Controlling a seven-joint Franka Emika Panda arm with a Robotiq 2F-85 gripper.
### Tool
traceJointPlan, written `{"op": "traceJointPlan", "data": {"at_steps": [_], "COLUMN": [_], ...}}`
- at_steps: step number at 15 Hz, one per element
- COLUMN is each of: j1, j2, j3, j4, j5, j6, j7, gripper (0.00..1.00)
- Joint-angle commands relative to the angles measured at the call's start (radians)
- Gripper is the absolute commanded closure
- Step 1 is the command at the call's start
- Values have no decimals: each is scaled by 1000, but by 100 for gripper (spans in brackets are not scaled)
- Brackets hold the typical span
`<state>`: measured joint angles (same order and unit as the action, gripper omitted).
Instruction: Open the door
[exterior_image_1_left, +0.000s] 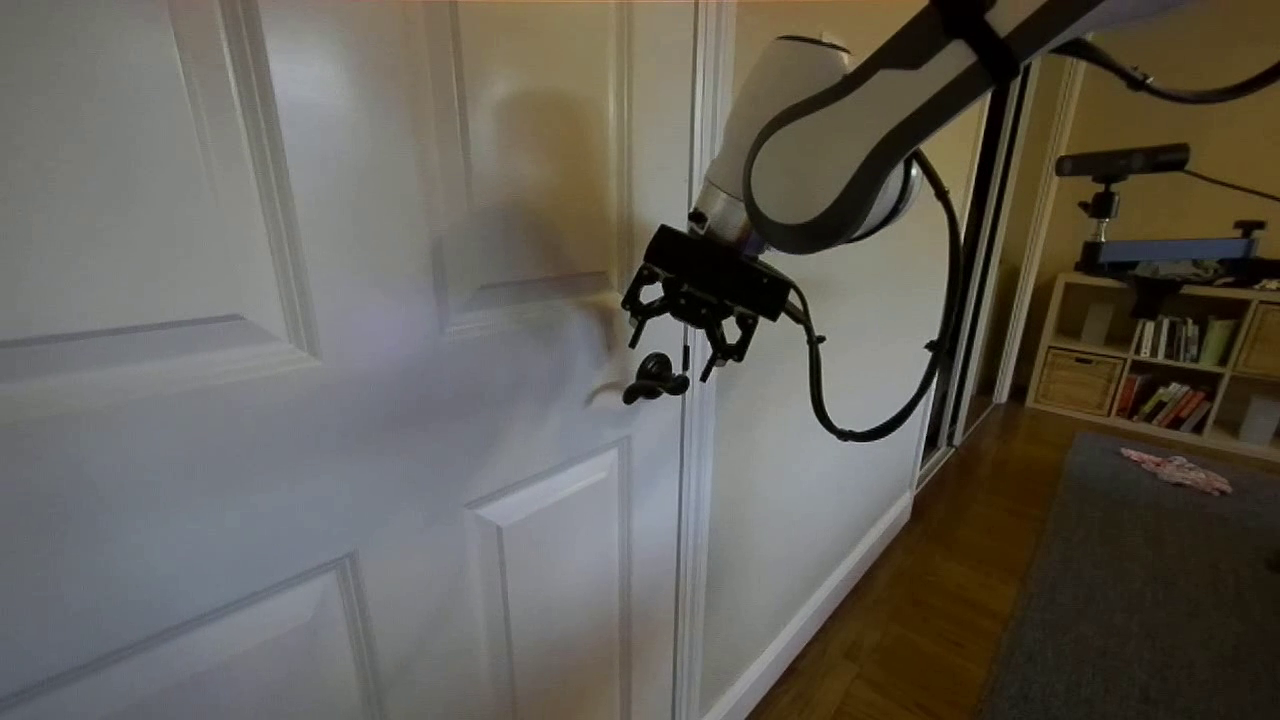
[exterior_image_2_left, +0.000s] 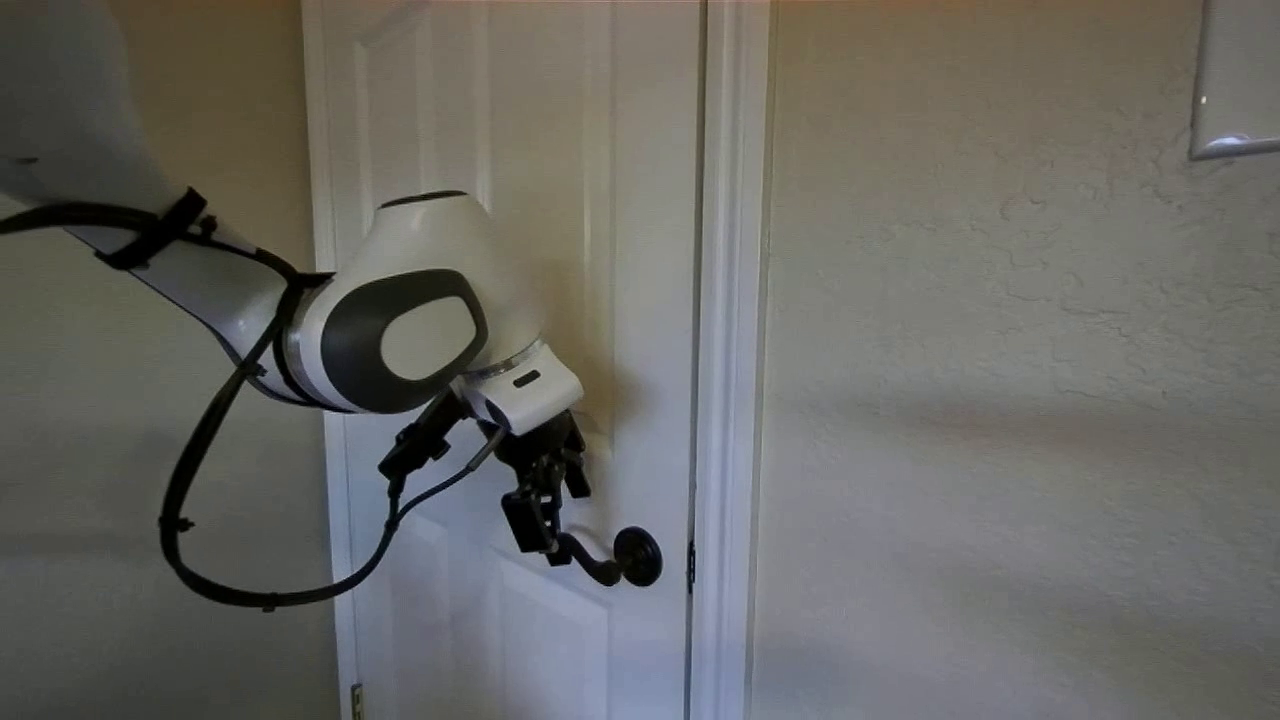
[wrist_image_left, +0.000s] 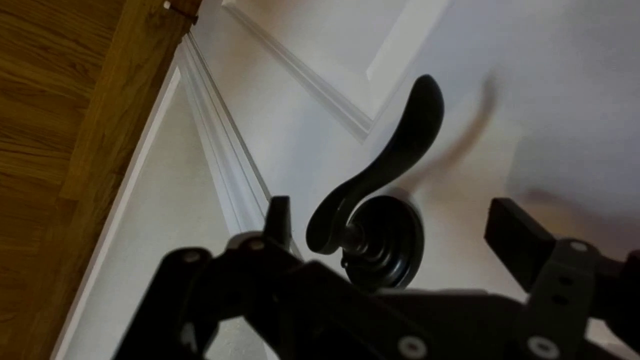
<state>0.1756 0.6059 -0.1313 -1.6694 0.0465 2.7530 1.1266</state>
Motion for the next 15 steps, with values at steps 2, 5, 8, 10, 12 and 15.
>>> {"op": "traceJointPlan", "data": {"at_steps": [2, 5, 8, 10, 12, 15], "j1": [7, -5, -11, -13, -10, -3], "j2": [33, 57, 89, 106, 109, 97], "j3": [-10, 7, 13, 15, 16, 11], "j4": [16, 15, 35, 50, 51, 44], "j5": [19, 40, 50, 54, 55, 51], "j6": [30, 26, 31, 43, 64, 89], "j7": [18, 3, -6, -16, -21, -27], "gripper": [0, 2, 2, 29, 42, 63]}}
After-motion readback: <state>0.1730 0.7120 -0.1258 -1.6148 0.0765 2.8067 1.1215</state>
